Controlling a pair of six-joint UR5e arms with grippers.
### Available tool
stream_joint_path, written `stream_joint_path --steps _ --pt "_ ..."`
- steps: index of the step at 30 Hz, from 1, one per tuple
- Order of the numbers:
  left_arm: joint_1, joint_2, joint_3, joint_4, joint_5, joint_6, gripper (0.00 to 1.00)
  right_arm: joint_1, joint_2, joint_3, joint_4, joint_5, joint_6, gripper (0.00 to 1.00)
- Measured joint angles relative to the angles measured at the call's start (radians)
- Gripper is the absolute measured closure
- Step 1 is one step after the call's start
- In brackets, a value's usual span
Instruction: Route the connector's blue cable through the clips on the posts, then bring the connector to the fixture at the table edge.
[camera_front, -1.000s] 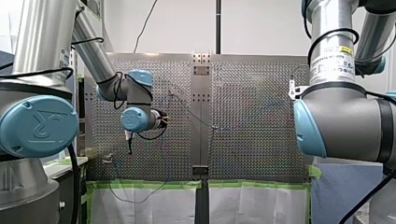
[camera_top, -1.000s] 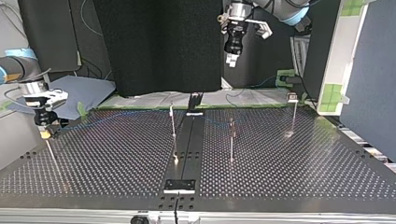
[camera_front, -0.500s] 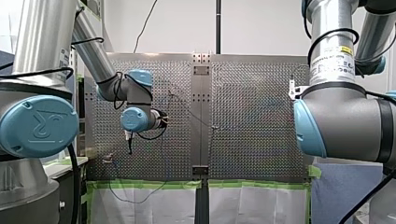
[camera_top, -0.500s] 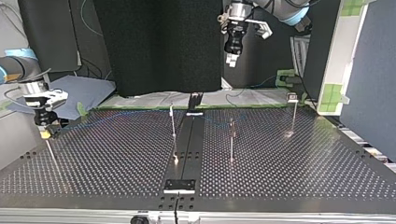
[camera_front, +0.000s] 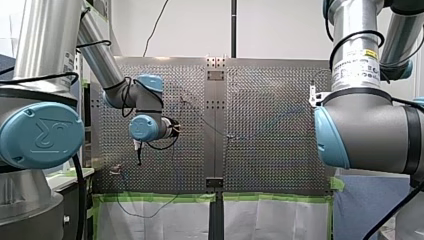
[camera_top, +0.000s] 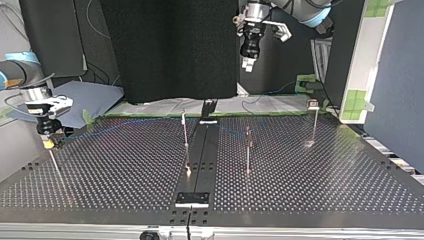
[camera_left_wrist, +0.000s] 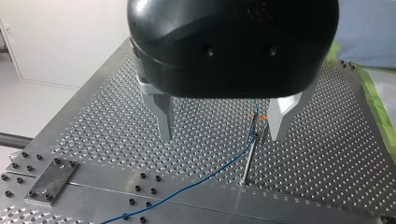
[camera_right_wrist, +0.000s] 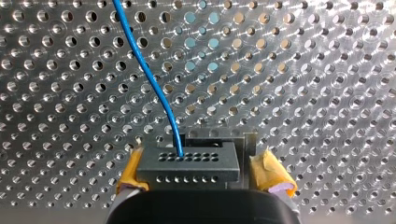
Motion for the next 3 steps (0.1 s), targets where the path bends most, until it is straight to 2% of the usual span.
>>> stream_joint_path --steps 3 --pt "0.000 0.000 0.000 0.000 0.000 0.000 0.00 0.000 0.000 0.000 0.000 0.000 0.000 0.01"
